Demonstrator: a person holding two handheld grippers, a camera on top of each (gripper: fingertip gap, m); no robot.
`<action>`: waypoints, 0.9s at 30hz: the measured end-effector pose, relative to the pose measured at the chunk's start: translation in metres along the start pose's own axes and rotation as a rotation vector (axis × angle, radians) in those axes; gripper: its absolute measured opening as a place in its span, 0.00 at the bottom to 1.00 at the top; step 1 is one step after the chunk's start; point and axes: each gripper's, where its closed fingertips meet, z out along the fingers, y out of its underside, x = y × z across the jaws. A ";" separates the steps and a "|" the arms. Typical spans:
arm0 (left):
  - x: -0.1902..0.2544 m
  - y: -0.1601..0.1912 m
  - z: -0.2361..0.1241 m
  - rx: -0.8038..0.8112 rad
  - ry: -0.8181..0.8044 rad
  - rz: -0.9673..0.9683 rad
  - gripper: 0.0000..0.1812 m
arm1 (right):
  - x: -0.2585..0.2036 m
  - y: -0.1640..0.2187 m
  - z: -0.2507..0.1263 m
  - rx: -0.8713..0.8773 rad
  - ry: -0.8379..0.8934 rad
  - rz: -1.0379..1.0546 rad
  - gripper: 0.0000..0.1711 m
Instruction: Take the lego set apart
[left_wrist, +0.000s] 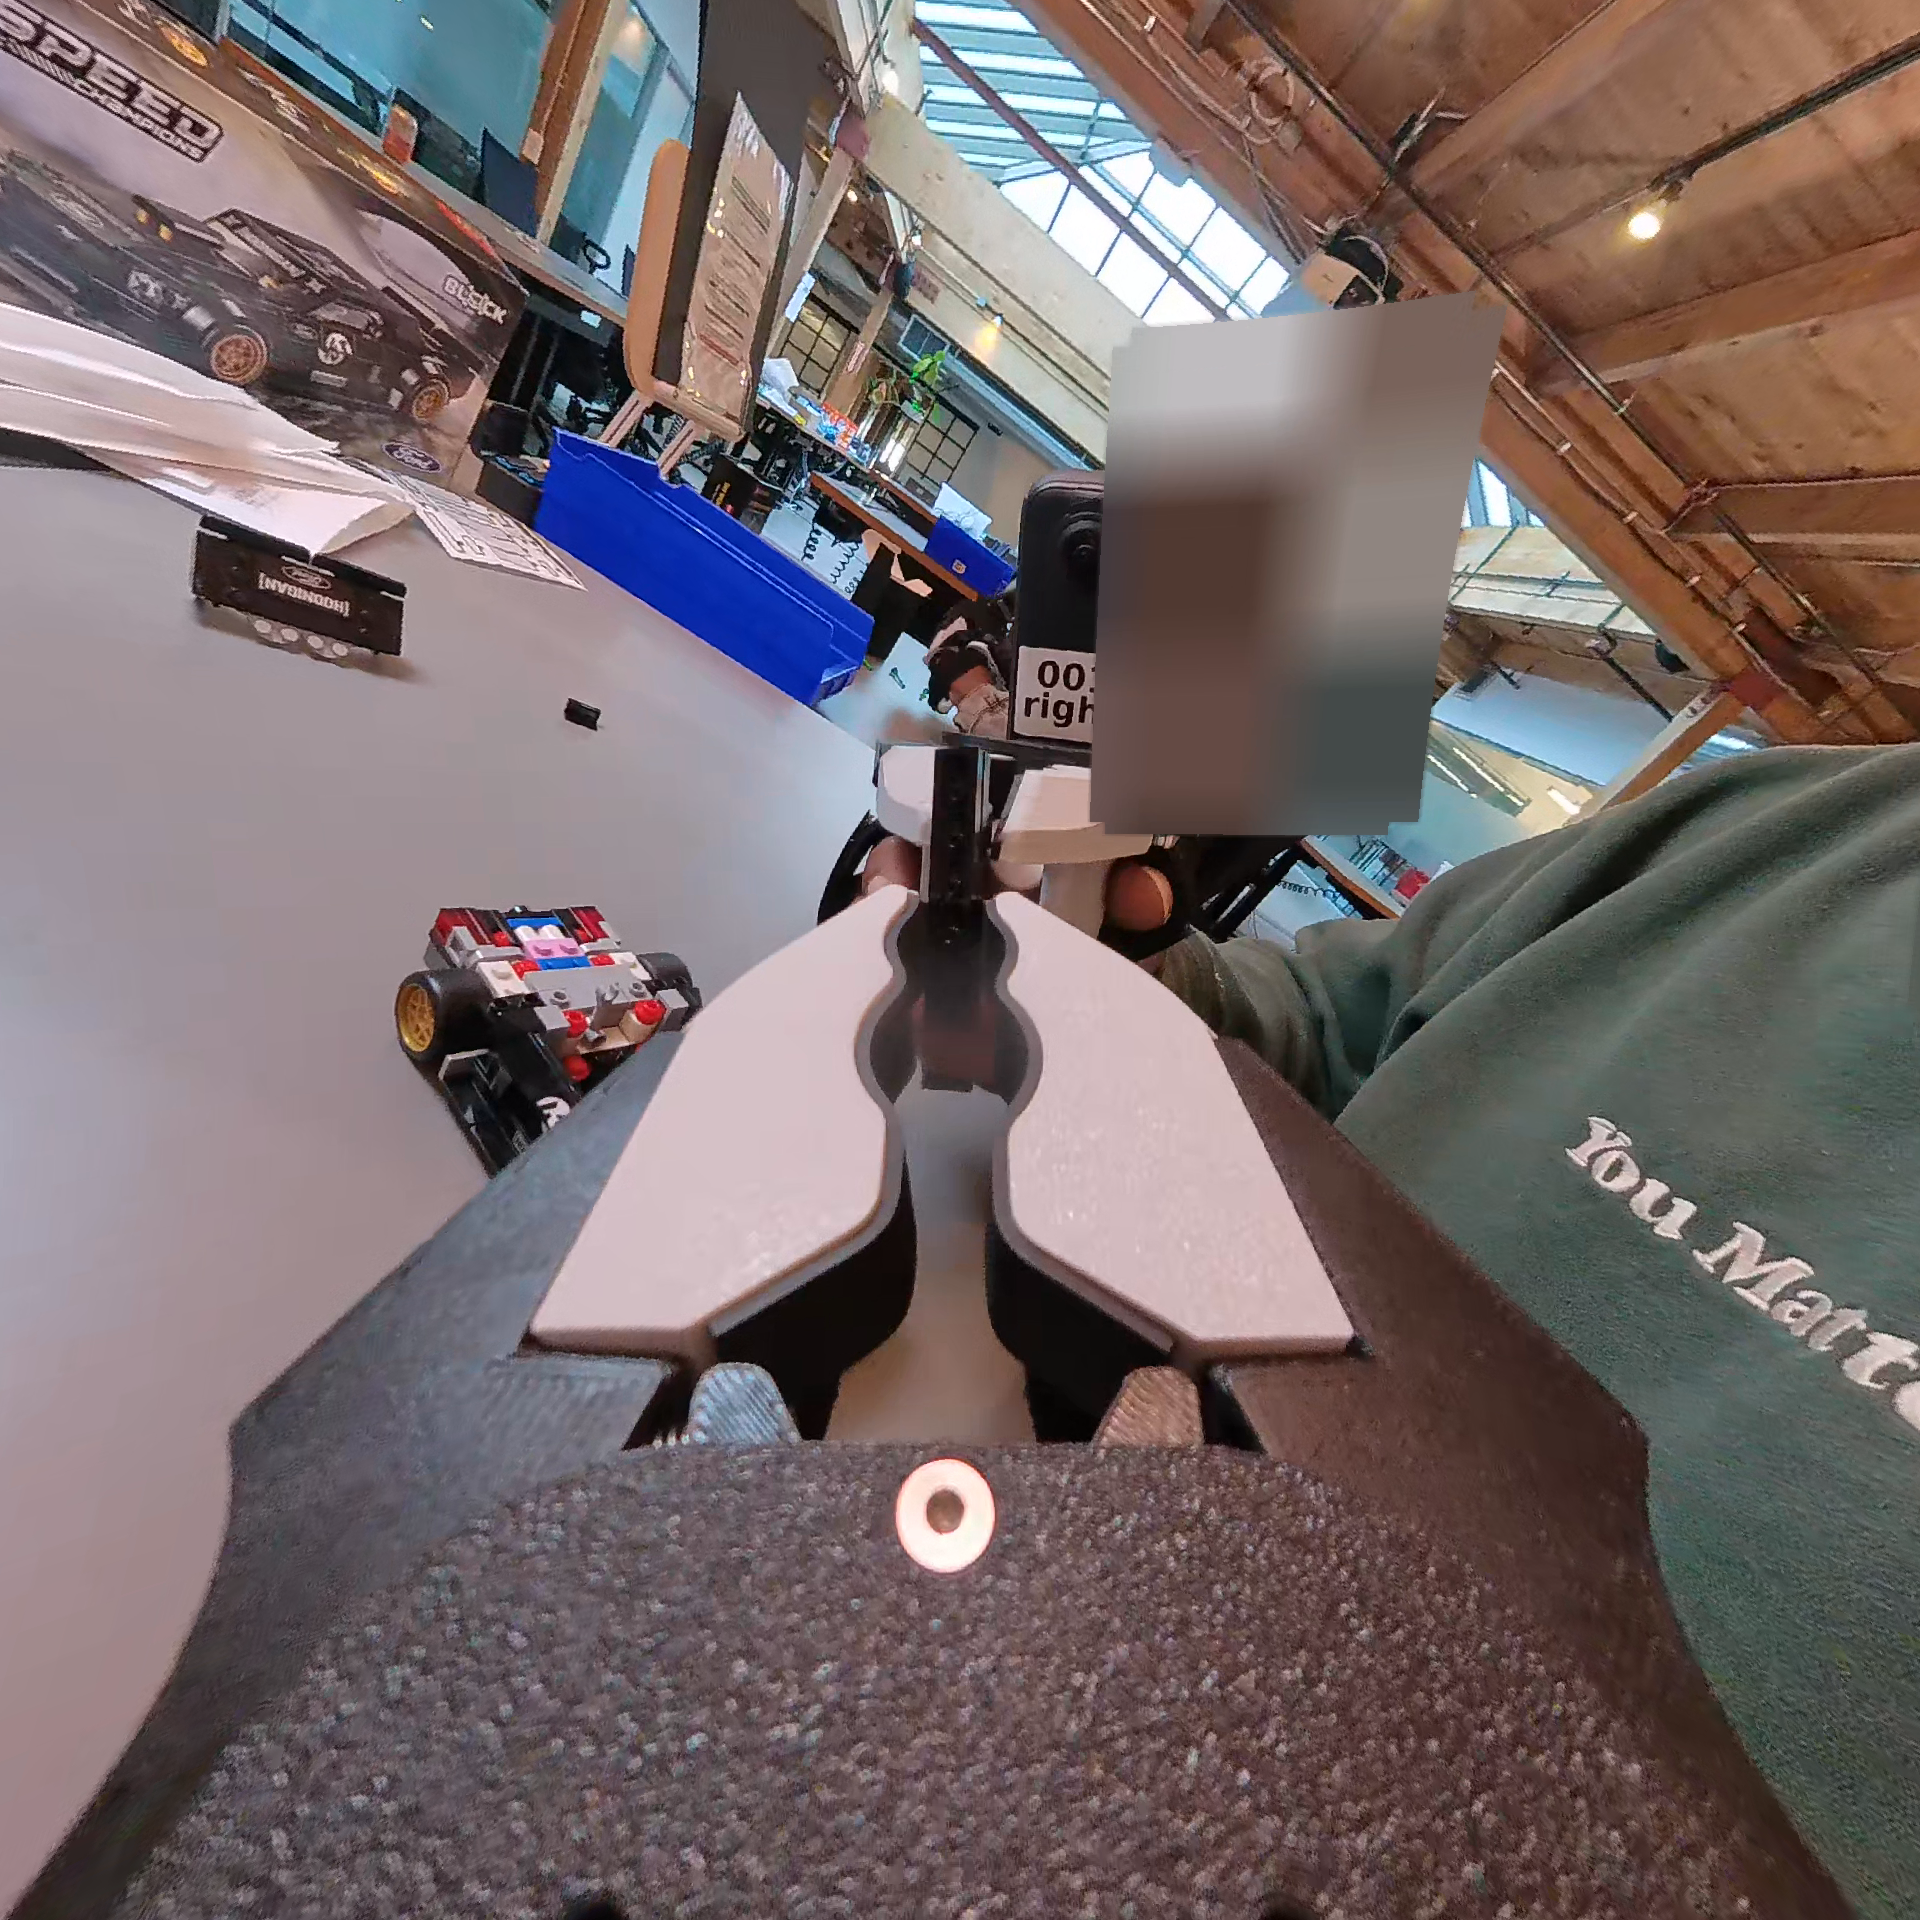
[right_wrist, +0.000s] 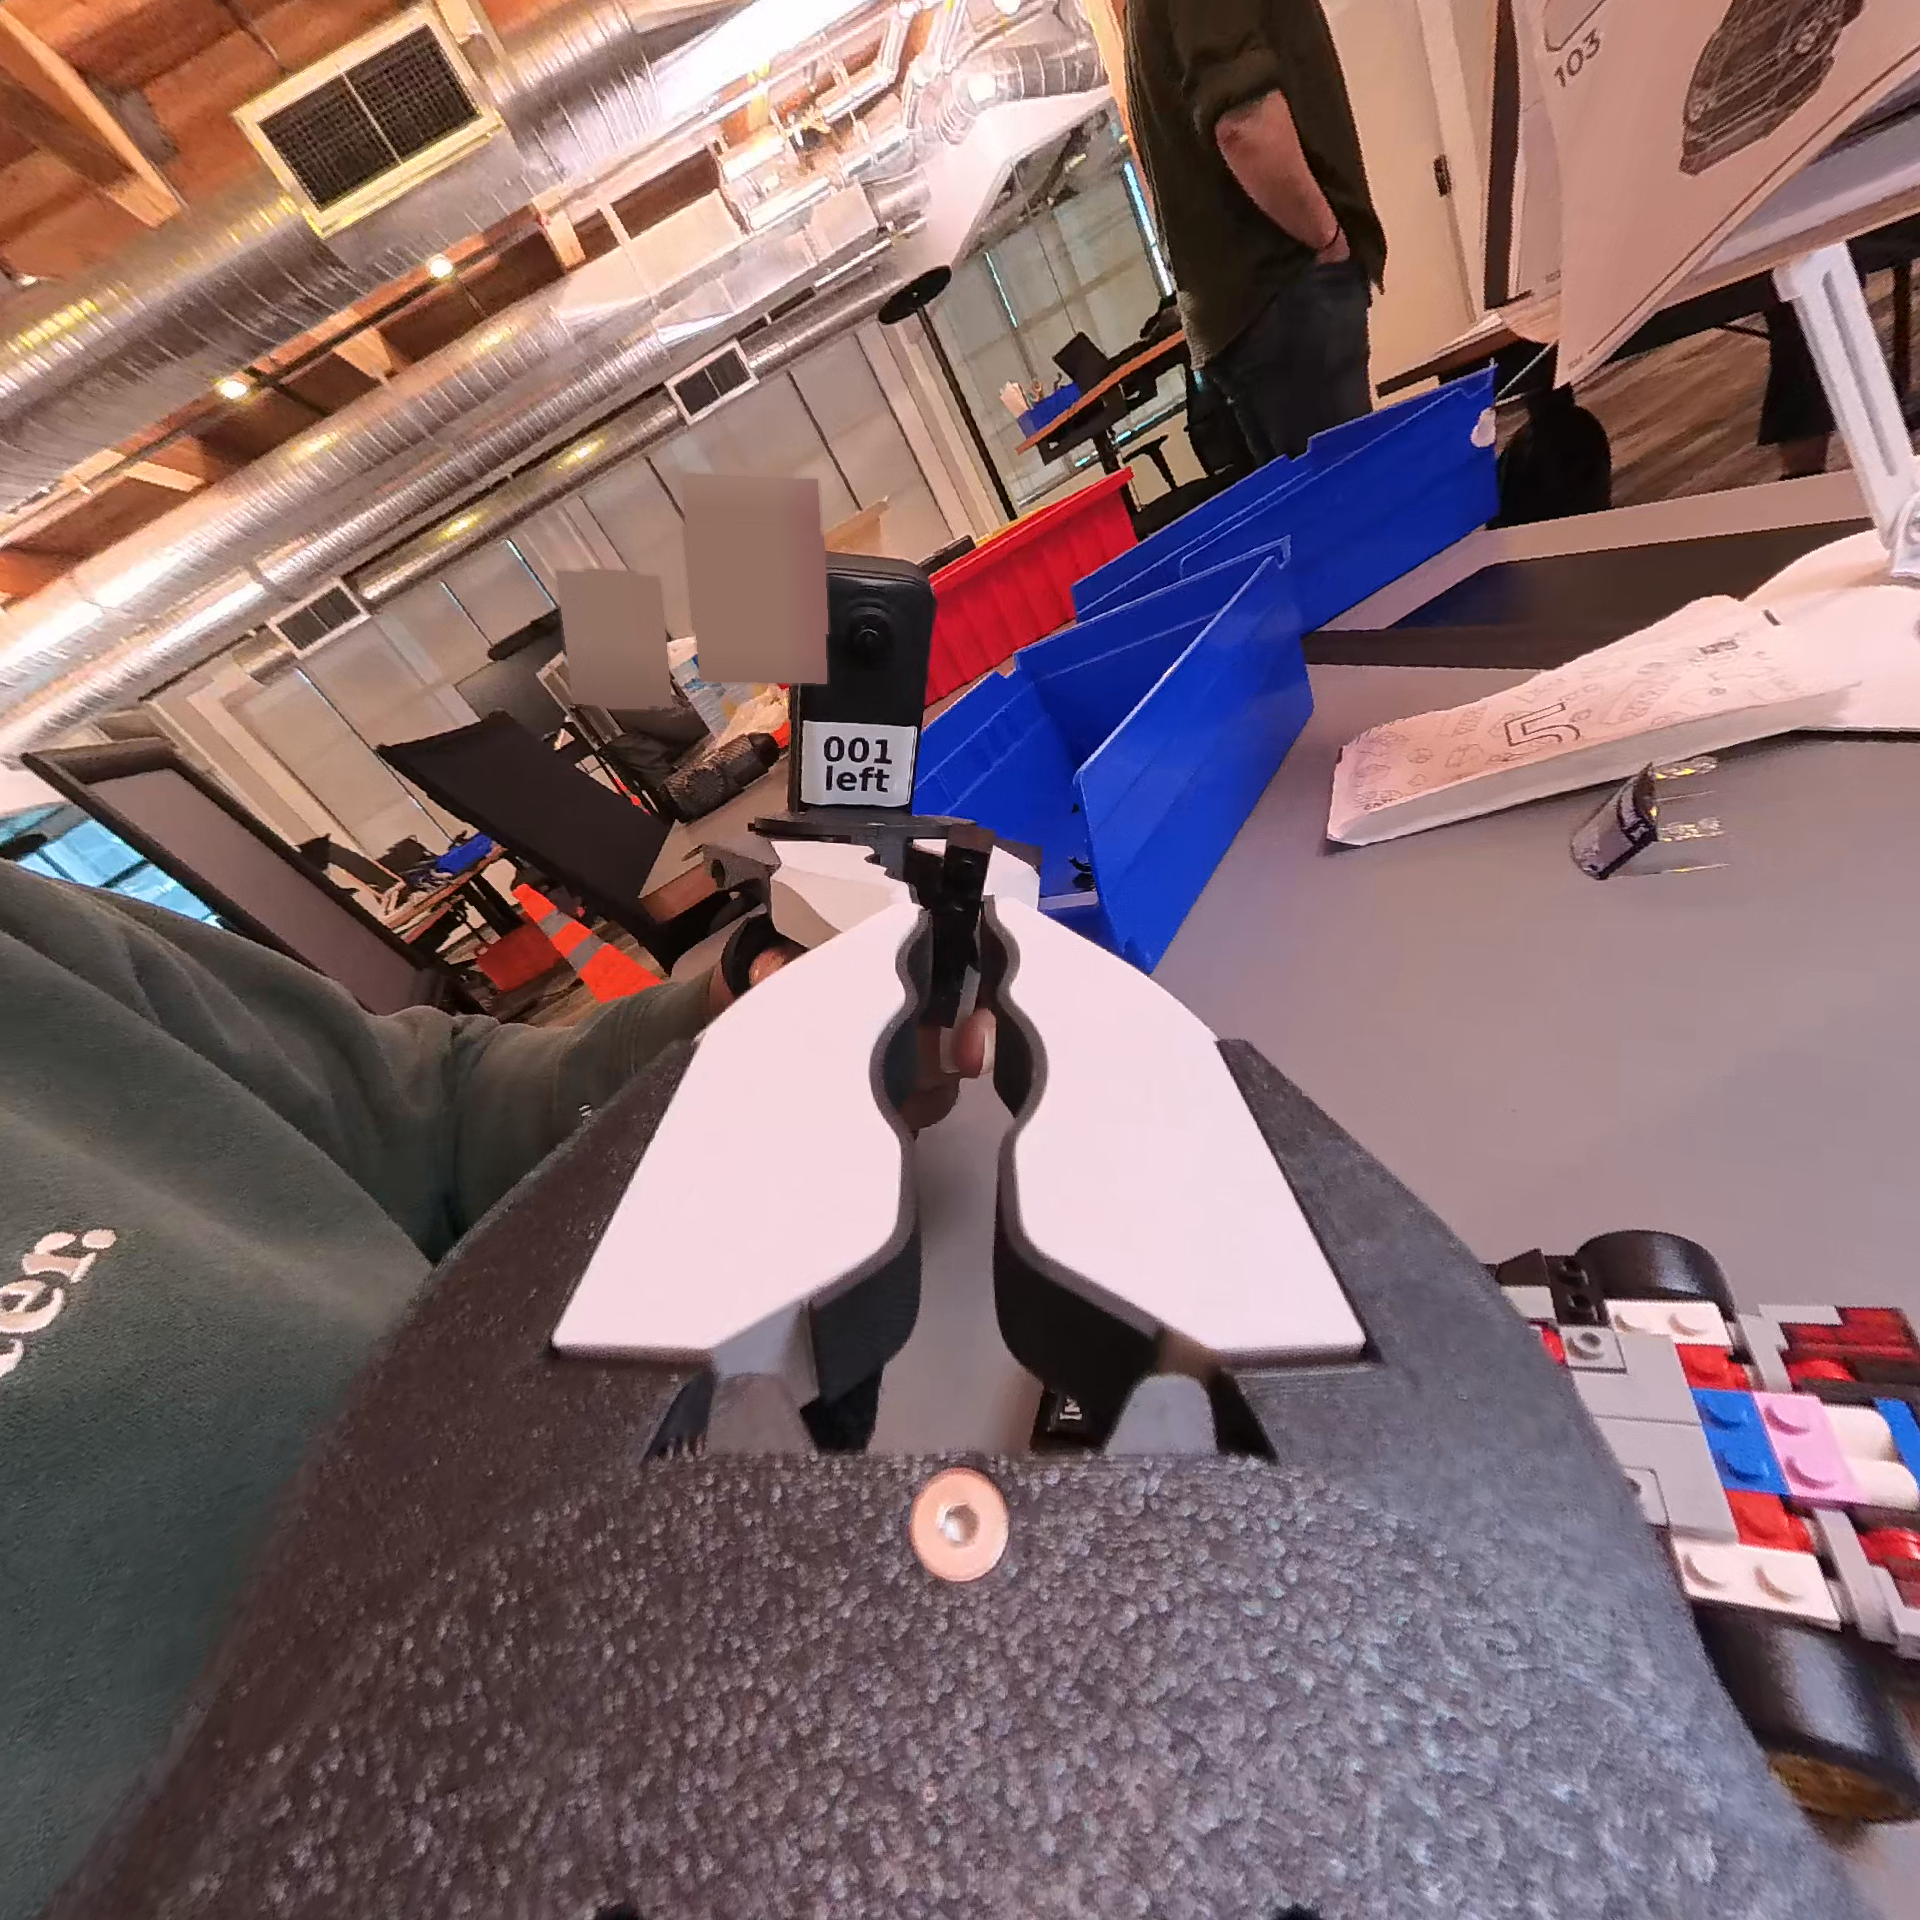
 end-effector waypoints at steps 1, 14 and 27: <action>0.000 0.001 0.000 -0.003 -0.003 0.003 0.05 | 0.000 0.000 0.000 0.001 -0.002 0.000 0.05; 0.007 0.023 -0.002 -0.150 0.006 0.118 0.11 | -0.017 0.022 -0.003 -0.179 -0.116 -0.063 0.04; 0.011 0.035 -0.001 -0.209 0.013 0.172 0.05 | -0.017 0.033 -0.002 -0.240 -0.127 -0.080 0.04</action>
